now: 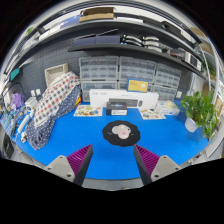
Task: Arrange mouse
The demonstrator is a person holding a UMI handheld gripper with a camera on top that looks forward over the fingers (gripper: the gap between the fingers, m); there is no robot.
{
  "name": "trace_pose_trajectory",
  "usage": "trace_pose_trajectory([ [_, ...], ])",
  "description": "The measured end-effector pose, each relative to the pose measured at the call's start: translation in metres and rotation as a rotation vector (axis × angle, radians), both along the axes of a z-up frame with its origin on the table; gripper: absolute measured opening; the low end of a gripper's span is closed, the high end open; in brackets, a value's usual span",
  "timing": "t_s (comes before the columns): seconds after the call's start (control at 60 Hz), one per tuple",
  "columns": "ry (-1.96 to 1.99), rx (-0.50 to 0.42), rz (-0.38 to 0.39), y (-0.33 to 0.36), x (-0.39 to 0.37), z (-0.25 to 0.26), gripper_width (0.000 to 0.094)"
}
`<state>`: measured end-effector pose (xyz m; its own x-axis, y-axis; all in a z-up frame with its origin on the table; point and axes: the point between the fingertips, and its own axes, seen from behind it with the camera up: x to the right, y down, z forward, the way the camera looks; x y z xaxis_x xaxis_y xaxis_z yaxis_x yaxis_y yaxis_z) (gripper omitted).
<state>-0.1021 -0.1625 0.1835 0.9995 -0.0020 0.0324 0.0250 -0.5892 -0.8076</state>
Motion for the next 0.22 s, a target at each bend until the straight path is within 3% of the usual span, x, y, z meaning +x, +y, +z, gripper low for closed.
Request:
trace_pose_trajectory([
  [0.217,0.025,0.003,0.003,-0.0052,-0.0045,0.0018,0.0827],
])
